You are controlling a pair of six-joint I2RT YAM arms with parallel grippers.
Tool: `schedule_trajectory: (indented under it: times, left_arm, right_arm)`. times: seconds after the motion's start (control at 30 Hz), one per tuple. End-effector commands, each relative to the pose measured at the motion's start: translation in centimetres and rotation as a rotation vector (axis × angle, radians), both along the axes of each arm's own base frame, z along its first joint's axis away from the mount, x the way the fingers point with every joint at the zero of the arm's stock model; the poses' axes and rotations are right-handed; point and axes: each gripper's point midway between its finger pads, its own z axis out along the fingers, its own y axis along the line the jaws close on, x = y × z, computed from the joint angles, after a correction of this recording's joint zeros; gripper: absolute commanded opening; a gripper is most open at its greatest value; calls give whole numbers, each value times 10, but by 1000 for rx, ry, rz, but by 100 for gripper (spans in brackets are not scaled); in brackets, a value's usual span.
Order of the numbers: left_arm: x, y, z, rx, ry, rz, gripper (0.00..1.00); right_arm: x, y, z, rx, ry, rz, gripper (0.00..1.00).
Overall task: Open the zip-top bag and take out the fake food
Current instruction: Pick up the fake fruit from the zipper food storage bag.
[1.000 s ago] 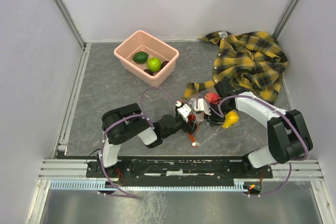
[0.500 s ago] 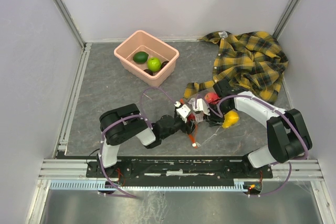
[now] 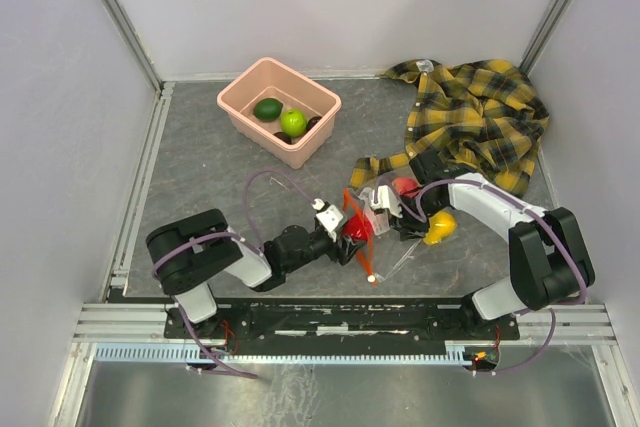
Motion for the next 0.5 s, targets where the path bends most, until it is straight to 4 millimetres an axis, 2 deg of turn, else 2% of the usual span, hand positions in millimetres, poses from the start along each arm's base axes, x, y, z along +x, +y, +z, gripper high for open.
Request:
schedule_trajectory:
  times: [0.0,0.27,0.47]
  left_arm:
    - [-14,4,13,-53,69,-23,36]
    - [-31,18,7,3,153,-47,35]
    - [-35,32,5,69,194,-22,34]
  right_arm:
    - [10,7,18,45,-36,-9,43]
    - [11,6,20,53,-39,-19,43]
    - [11,6,22,57,-42,-21,43]
